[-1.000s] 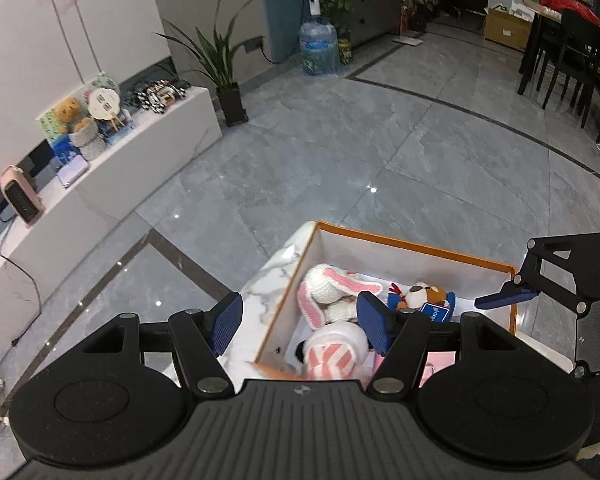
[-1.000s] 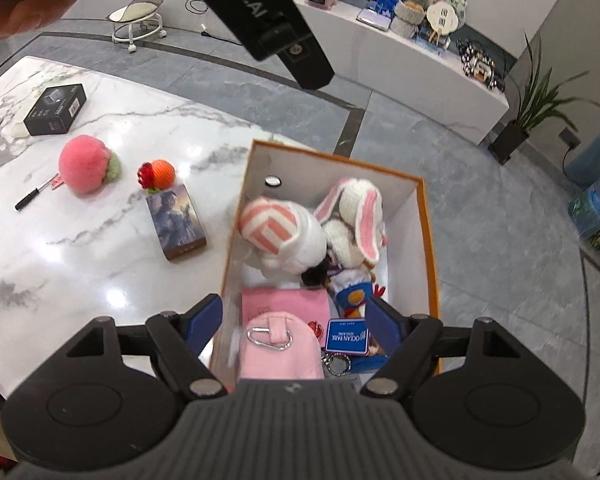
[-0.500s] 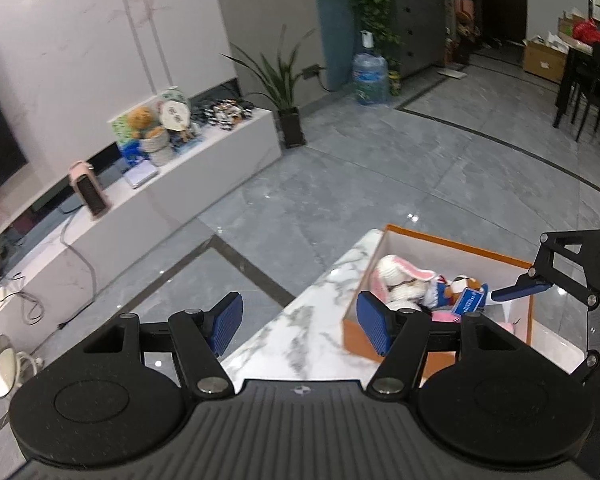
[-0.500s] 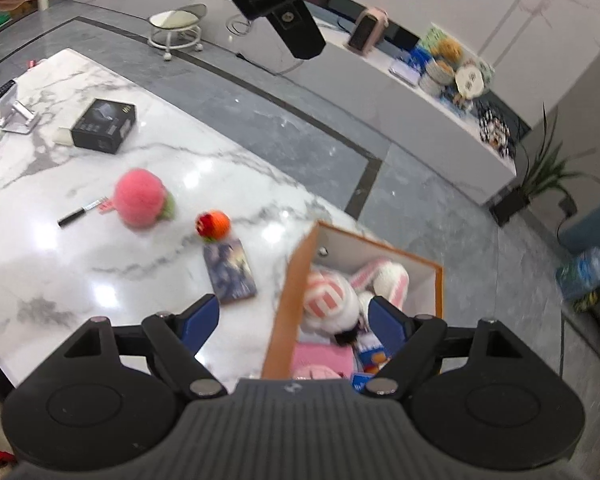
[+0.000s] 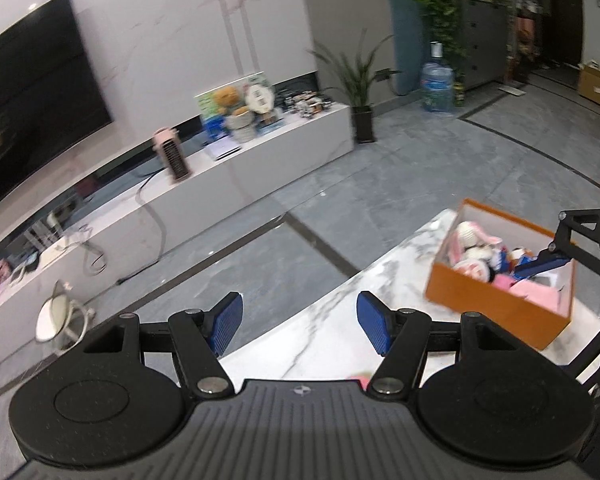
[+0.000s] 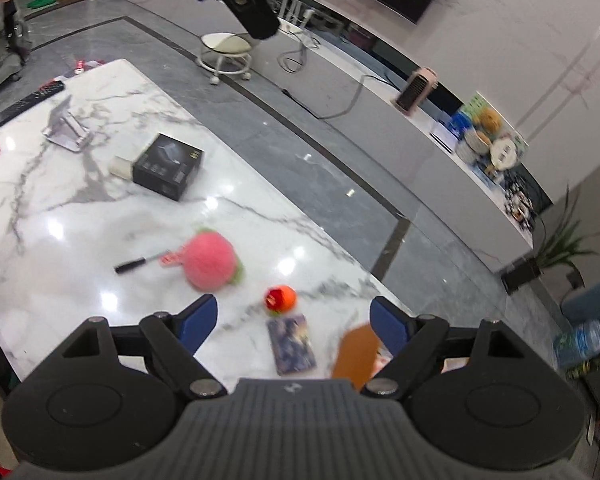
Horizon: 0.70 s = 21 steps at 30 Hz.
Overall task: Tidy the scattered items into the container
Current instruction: 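Move both open tools back toward the pink pompom and orange crochet fruit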
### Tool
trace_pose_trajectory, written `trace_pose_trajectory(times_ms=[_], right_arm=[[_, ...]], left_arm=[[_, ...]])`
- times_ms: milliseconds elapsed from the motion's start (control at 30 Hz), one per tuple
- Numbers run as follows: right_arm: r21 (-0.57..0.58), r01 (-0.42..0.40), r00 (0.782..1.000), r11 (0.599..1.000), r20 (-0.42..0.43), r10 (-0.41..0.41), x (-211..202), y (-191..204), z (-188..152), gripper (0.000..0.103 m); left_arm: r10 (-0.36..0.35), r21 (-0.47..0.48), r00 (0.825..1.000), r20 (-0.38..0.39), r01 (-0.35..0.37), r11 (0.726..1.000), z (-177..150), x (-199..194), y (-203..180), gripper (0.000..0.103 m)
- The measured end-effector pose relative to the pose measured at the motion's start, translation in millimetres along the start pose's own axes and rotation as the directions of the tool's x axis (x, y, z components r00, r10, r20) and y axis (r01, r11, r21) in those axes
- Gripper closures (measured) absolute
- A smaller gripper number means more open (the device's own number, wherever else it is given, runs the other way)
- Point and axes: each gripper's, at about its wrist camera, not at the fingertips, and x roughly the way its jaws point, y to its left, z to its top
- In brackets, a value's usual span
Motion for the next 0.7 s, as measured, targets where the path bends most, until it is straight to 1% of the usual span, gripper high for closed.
trace_pose_trajectory(times_ms=[167, 267, 367, 467, 567, 700], right_arm=[[-0.034, -0.026, 1.0, 0.999, -0.004, 0.026, 14.5, 25.5, 18.1, 0.018], [-0.049, -0.036, 0.999, 0.998, -0.01, 0.035, 23.0, 36.1, 26.0, 0.017], [-0.058, -0.043, 0.999, 0.997, -0.019, 0.042, 31.8, 42.3, 31.0, 0.017], [-0.054, -0.041, 0.999, 0.998, -0.032, 0.04, 43.0, 41.3, 31.7, 0.016], [-0.031, -0.034, 0.998, 0.999, -0.06, 0.032, 59.0, 31.3, 25.7, 0.016], [0.005, -0.019, 0.993, 1.0, -0.114, 0.02, 86.2, 13.6, 10.9, 0.015]], left_arm=[[0.029, -0.048, 0.999, -0.044, -0.031, 0.998, -34.0, -3.2, 36.8, 0.028], [0.032, -0.065, 0.997, -0.073, -0.037, 0.997, -56.6, -2.7, 55.6, 0.028], [0.025, -0.095, 0.995, -0.092, -0.034, 0.995, -70.5, 3.4, 70.3, 0.028], [0.01, -0.103, 0.993, -0.114, -0.022, 0.994, -82.7, 15.6, 76.0, 0.028], [-0.02, -0.106, 0.991, -0.132, 0.006, 0.994, -92.8, 30.8, 75.8, 0.028], [-0.057, -0.094, 0.984, -0.167, 0.041, 0.995, -100.5, 62.8, 63.6, 0.028]])
